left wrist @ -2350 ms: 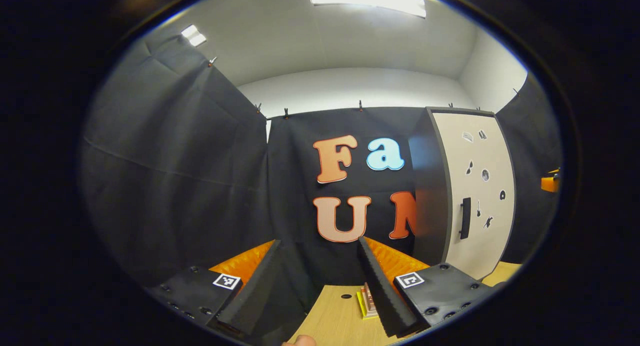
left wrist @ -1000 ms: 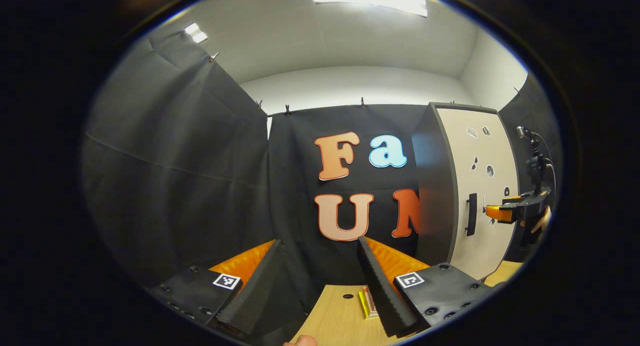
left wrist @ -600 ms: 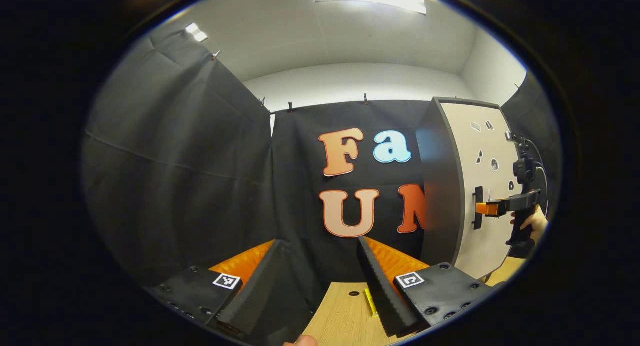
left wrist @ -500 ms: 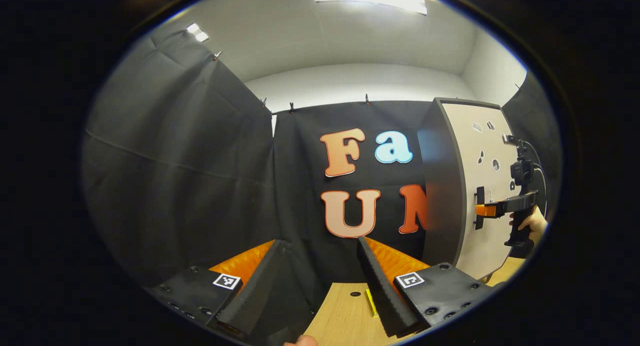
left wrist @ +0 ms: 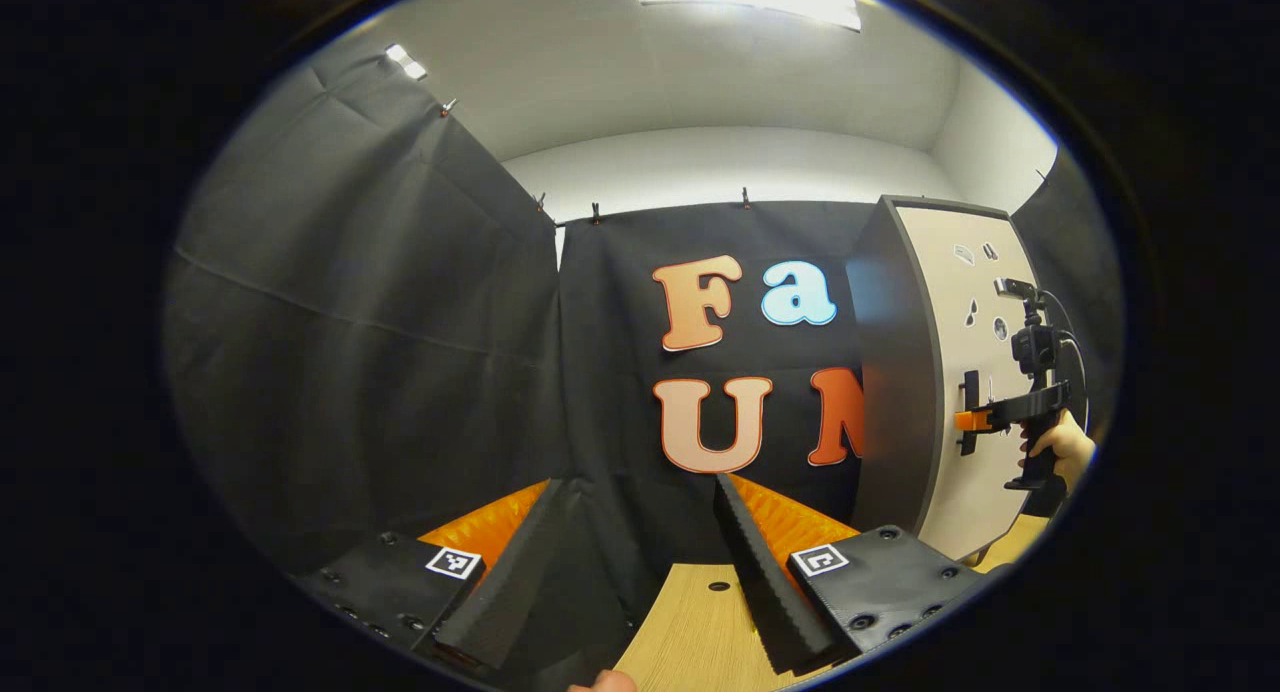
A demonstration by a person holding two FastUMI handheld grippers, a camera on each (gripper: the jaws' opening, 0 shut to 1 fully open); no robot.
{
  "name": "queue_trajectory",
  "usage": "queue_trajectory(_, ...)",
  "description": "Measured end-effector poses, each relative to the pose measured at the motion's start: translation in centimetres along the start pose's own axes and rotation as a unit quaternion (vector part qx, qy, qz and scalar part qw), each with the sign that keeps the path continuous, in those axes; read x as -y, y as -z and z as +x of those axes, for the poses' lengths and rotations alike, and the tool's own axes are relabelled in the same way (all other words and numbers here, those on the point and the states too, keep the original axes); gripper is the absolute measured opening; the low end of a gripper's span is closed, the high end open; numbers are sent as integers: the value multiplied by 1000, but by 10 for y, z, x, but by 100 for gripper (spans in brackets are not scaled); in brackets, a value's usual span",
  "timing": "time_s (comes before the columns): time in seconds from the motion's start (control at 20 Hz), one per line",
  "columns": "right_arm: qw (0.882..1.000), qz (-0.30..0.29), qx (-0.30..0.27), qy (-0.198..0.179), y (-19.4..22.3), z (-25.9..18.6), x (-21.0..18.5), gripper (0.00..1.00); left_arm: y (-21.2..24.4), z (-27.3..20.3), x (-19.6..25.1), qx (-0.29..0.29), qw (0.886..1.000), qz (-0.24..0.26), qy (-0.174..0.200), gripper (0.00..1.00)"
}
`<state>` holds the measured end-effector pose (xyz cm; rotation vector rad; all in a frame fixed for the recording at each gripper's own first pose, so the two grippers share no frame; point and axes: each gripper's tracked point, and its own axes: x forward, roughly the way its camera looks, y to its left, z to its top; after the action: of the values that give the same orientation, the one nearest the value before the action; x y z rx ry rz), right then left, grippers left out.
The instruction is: Open the cabinet door with the right hand, grasp the bottle in the cabinet with the left hand and place it on the coaster, then close the cabinet door with the right hand.
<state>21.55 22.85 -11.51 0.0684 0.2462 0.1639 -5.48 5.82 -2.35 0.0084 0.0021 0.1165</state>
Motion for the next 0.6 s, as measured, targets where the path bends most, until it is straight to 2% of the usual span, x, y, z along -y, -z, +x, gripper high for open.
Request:
queue_trajectory(0.2, 1000, -5, 1, -4, 0, -6, -2, 26, 3, 2, -2, 1, 1000, -4, -2, 97)
queue_trajectory(0.6, 998, -14, -5, -57, -1, -60, 3, 25, -7, -21, -1, 13, 1000, -4, -4, 96)
